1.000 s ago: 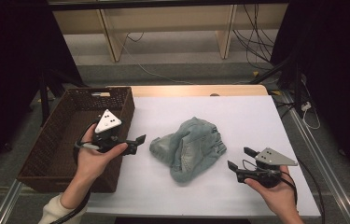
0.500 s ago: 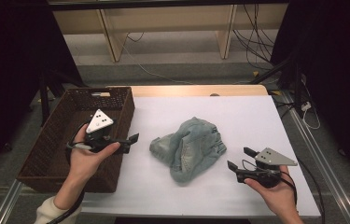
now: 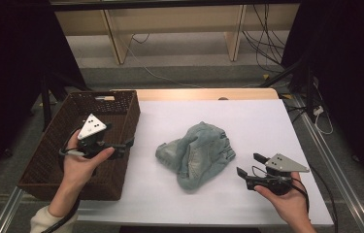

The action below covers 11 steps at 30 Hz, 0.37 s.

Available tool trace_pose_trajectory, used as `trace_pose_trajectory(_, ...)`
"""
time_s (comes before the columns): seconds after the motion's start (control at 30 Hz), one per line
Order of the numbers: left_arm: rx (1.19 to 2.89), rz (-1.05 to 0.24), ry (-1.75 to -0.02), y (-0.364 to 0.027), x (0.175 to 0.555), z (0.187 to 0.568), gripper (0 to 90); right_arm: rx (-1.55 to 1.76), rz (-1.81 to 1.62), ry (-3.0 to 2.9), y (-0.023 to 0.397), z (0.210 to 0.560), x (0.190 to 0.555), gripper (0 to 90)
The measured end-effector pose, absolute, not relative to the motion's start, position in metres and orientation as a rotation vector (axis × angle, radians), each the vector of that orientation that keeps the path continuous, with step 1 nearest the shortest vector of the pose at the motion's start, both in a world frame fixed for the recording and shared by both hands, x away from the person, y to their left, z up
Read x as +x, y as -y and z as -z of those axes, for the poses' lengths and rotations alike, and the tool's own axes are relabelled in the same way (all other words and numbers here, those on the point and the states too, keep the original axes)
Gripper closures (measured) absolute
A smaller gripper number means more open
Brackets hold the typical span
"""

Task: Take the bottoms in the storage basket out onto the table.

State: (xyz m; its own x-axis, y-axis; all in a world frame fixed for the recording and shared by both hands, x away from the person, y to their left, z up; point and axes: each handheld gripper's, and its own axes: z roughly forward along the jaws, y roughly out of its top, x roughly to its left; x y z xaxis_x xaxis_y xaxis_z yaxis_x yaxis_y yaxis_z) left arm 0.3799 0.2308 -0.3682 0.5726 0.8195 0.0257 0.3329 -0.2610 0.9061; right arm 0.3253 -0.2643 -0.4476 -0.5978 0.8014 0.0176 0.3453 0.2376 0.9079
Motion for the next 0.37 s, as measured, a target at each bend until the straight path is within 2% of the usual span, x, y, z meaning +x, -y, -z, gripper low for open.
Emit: trace_pose_trajectory(0.37,1.853,-0.615,-0.956,-0.2337,0.3818,0.3730,5.2,1.048,-1.330,-2.060,0.2644,0.4476,0.3252,20.8)
